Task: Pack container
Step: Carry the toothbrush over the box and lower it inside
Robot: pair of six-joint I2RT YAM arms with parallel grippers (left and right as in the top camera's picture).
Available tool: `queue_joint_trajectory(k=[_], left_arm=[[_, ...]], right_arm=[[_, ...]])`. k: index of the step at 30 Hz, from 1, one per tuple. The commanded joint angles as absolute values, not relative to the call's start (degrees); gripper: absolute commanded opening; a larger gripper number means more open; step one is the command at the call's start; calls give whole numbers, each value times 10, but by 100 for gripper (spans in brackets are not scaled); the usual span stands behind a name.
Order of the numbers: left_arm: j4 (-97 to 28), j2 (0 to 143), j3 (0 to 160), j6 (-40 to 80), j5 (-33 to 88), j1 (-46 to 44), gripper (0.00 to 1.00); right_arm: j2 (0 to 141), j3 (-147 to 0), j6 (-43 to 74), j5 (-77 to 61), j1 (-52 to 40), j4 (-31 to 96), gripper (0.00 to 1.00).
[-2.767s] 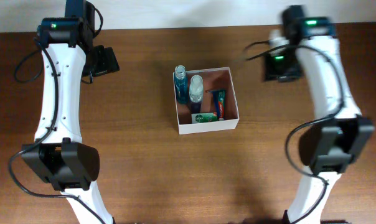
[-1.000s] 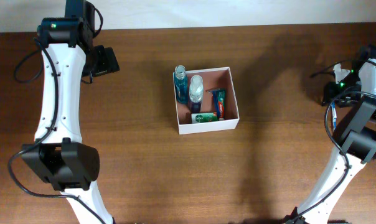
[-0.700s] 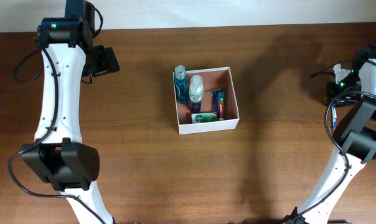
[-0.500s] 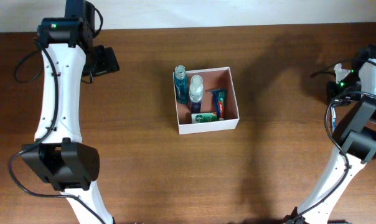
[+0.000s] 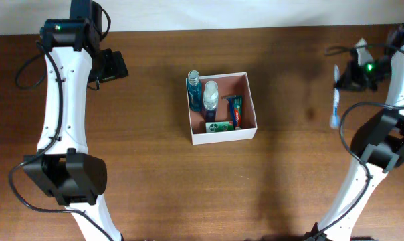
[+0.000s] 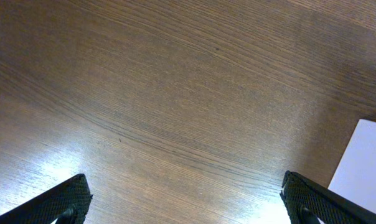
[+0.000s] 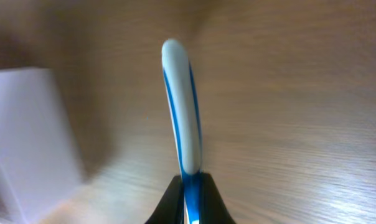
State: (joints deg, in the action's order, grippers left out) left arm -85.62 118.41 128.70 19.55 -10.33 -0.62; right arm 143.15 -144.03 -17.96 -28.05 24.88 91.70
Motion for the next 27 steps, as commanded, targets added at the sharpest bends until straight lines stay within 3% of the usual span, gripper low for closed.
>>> queue_joint_trajectory(k=[1, 14, 27], left_arm=[[-855, 1188, 1284, 203, -103, -6, 99], [-855, 1188, 1284, 203, -103, -6, 99], [-855, 1188, 1284, 203, -103, -6, 99]], right_arm=[[1399, -1528, -175, -385, 198, 974, 4], [1347, -1529, -78, -289, -18, 973, 4], [1358, -1529, 18, -205, -127, 962, 4]])
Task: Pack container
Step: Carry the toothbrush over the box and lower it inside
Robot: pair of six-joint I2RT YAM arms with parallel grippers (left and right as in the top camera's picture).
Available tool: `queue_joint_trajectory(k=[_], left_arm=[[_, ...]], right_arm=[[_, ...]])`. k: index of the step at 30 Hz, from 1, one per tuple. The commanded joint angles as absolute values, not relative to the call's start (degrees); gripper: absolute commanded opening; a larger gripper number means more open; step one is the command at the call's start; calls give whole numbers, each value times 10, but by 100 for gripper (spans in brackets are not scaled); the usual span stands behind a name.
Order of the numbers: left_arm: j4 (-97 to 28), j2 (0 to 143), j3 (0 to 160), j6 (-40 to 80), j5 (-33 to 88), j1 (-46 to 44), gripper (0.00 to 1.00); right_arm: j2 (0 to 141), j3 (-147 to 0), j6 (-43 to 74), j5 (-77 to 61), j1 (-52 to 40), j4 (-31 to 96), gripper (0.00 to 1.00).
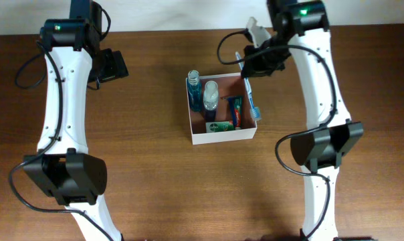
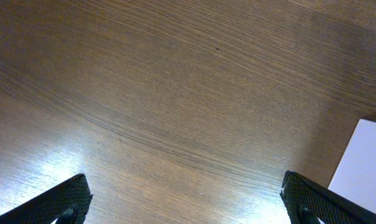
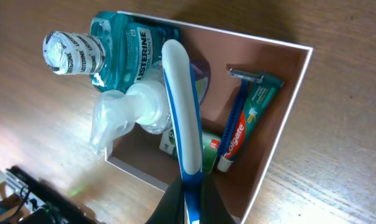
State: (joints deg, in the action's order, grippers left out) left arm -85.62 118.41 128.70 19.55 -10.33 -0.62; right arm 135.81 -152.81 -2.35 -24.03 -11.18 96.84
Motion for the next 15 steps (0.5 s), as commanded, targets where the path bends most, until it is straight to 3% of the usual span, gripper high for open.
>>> queue_joint_trajectory(k=[1, 9, 15], left_arm=[[-855, 1188, 1284, 203, -103, -6, 99], [-855, 1188, 1284, 203, -103, -6, 99], [-855, 1188, 1284, 203, -103, -6, 99]], right_arm=[[1359, -1529, 30, -201, -132, 955, 4], [1365, -1525, 172, -113, -158, 915, 4], [1365, -1499, 341, -45, -178, 915, 4]])
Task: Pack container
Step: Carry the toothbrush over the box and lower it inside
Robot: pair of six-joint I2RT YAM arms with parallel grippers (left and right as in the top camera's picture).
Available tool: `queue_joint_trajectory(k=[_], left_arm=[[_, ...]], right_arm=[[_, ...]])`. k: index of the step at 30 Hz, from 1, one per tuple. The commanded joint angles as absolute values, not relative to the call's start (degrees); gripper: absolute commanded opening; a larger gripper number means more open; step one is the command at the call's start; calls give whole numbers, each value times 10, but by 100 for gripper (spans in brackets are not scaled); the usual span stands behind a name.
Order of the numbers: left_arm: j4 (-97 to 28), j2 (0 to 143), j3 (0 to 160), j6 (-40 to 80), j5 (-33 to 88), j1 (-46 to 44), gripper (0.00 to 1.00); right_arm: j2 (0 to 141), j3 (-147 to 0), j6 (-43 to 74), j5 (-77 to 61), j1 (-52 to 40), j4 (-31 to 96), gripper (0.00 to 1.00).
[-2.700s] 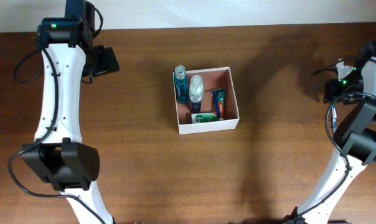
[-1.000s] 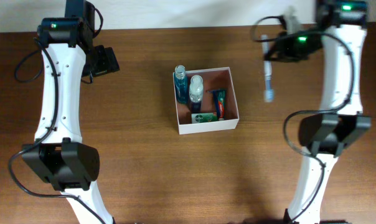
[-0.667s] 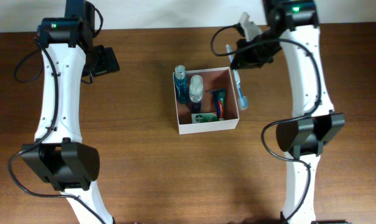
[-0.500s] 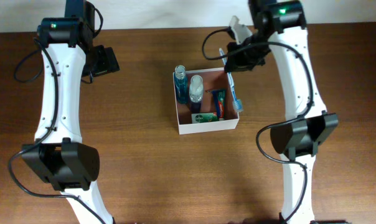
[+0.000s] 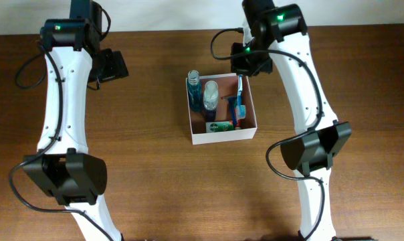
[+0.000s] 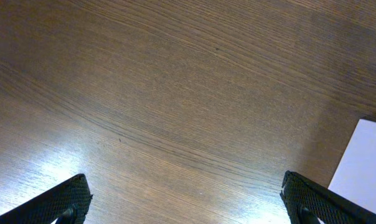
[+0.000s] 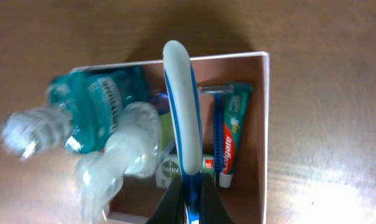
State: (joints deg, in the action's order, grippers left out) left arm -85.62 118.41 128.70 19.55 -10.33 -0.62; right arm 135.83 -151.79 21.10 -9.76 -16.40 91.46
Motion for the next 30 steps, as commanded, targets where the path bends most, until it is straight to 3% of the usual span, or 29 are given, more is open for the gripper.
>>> queue_joint_trajectory(k=[1, 4, 22, 24, 26, 28, 30], left_arm=[[-855, 1188, 1284, 203, -103, -6, 99], [-855, 1188, 1284, 203, -103, -6, 99], [-855, 1188, 1284, 203, -103, -6, 99], [-855, 1188, 1284, 203, -103, -6, 99], [-855, 1188, 1284, 203, -103, -6, 99], [-855, 1188, 1284, 203, -103, -6, 99], [-855, 1188, 1284, 203, -103, -6, 99]], right_arm=[[1365, -1492, 371, -44, -180, 914, 4], [1365, -1470, 427, -42, -186, 914, 4], [1365, -1327, 446, -38, -195, 832, 4], [1365, -1327, 447, -40, -195, 830, 15], [1365, -1327, 447, -40, -195, 830, 40], [1365, -1327, 447, -40, -194, 830, 58], [1364, -1327, 446, -40, -194, 830, 66]])
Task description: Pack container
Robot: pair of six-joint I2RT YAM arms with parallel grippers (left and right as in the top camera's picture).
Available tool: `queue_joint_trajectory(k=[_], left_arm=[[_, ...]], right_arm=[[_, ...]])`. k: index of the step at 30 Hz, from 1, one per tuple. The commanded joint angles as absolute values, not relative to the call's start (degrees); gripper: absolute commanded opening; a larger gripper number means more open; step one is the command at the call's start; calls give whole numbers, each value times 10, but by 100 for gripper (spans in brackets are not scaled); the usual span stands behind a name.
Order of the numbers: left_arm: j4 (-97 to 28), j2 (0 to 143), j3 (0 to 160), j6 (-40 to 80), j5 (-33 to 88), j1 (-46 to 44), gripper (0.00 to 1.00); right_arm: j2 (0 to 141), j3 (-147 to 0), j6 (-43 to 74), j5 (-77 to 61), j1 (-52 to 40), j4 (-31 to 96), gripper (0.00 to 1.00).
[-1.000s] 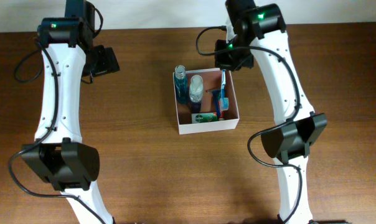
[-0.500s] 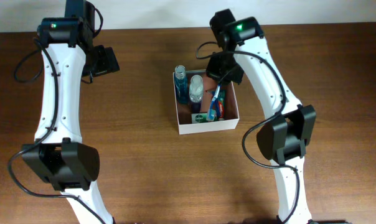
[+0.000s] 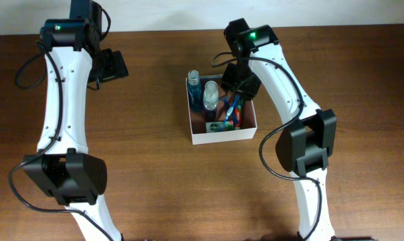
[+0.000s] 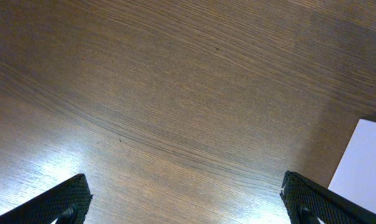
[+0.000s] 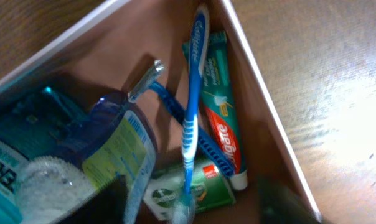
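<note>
The white box (image 3: 222,138) stands mid-table, its wall (image 5: 266,112) close in the right wrist view. Inside lies the blue-and-white toothbrush (image 5: 192,106), loose, across a blue razor (image 5: 155,78) and beside a toothpaste tube (image 5: 220,118), its head over a green soap carton (image 5: 206,190). My right gripper (image 5: 194,208) hangs open just above it, low over the box (image 3: 239,86). A teal mouthwash bottle (image 3: 194,90) and a pump bottle (image 3: 210,94) stand in the box's left half. My left gripper (image 4: 185,199) is open over bare wood.
Brown wooden table (image 3: 148,174) all round the box. A corner of the white box (image 4: 362,162) shows at the right edge of the left wrist view. My left arm (image 3: 61,100) stands at the far left, well away from the box.
My right gripper was shut on the toothbrush, held over the box. Now it is open and lower, and the toothbrush lies inside the box. The left arm has not moved.
My right gripper first held the toothbrush at the table's far right. Then it held it at the box's right rim, then over the box's right half. Now the toothbrush lies released inside. My left gripper stayed open over the wood throughout.
</note>
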State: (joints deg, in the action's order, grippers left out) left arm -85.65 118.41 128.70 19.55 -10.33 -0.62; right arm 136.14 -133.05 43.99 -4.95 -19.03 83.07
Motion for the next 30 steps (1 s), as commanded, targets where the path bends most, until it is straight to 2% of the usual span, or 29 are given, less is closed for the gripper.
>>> queue_joint_trajectory(k=[1, 9, 14, 20, 26, 30], left_arm=[[-855, 1188, 1284, 203, -103, -6, 99], [-855, 1188, 1284, 203, -103, -6, 99], [-855, 1188, 1284, 203, -103, -6, 99], [-855, 1188, 1284, 203, -103, -6, 99], [-855, 1188, 1284, 203, -103, -6, 99], [-855, 1188, 1284, 203, -103, -6, 99]], right_arm=[[1364, -1327, 446, -40, -194, 830, 66], [1353, -1367, 422, -40, -171, 885, 66], [1322, -1419, 368, -20, -138, 972, 66], [1240, -1420, 244, -29, -118, 974, 67], [1144, -1375, 179, 11, -118, 974, 81], [1056, -1269, 178, 72, -116, 974, 87]])
